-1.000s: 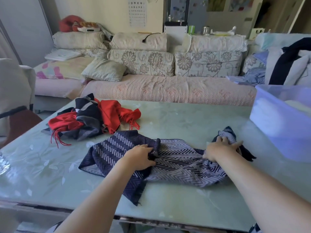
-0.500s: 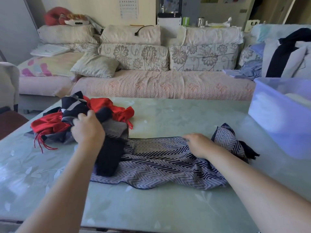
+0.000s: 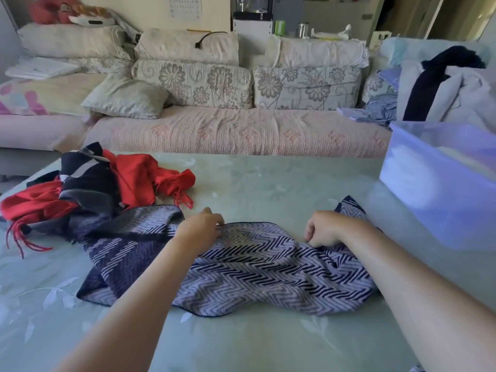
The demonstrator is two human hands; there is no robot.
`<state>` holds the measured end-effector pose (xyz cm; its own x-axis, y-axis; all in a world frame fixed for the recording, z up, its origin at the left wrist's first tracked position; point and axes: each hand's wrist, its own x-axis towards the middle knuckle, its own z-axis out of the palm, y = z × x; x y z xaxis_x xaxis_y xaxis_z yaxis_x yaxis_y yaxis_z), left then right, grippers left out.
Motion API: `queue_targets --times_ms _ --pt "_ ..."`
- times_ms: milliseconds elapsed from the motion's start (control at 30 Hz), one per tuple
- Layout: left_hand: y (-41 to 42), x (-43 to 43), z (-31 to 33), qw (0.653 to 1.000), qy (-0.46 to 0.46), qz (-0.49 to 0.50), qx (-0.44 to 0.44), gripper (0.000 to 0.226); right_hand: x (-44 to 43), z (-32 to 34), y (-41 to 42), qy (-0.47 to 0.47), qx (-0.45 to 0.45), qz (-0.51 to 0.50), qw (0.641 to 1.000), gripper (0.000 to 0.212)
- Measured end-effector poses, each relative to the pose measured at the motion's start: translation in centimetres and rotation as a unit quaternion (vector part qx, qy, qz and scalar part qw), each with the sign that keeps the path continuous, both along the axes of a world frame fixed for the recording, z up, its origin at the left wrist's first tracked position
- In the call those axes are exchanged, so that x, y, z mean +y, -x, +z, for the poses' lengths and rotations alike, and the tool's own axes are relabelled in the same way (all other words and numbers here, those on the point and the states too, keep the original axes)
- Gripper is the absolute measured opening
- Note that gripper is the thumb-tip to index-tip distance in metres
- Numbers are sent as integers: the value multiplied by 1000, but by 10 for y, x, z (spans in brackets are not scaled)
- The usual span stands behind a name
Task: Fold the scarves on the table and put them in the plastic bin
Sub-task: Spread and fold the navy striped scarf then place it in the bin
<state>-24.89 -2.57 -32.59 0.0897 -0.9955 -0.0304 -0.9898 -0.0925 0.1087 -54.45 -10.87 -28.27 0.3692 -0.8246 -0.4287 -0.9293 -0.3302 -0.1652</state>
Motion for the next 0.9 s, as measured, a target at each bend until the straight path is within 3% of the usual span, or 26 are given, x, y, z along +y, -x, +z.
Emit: queue_targets --times_ms 67,133,233,300,367,467,600,667,700,767,900 --pt "0 -6 2 1000 2 6 -10 16 -5 0 4 -6 8 -1 1000 26" --pt "1 -10 5 999 18 14 -24 13 -14 1 9 14 11 -7 1000 21" --pt "-3 -23 10 992 106 62 -5 13 -25 4 18 71 -10 -28 997 25" --pt "-10 -31 16 985 142 99 -2 13 -29 5 22 39 -48 -31 998 28" --pt "-17 -40 17 983 134 123 -7 15 -26 5 23 -11 -44 -11 999 25" --pt "-19 -44 9 976 127 174 27 21 -29 -2 24 -2 -34 6 999 22" --pt "-12 -46 2 979 84 175 65 27 -30 1 25 -34 -65 -24 997 46" --pt "-13 -46 3 977 87 175 82 28 -29 1 24 -25 -40 -1 999 41" --pt "-14 -46 3 975 97 179 91 27 -30 2 23 1 -36 -6 999 36" --pt "-17 -45 5 964 141 185 127 24 -36 1 26 97 -72 -65 990 46" --pt "-10 -48 6 946 192 169 199 19 -40 7 29 372 -156 -219 888 40"
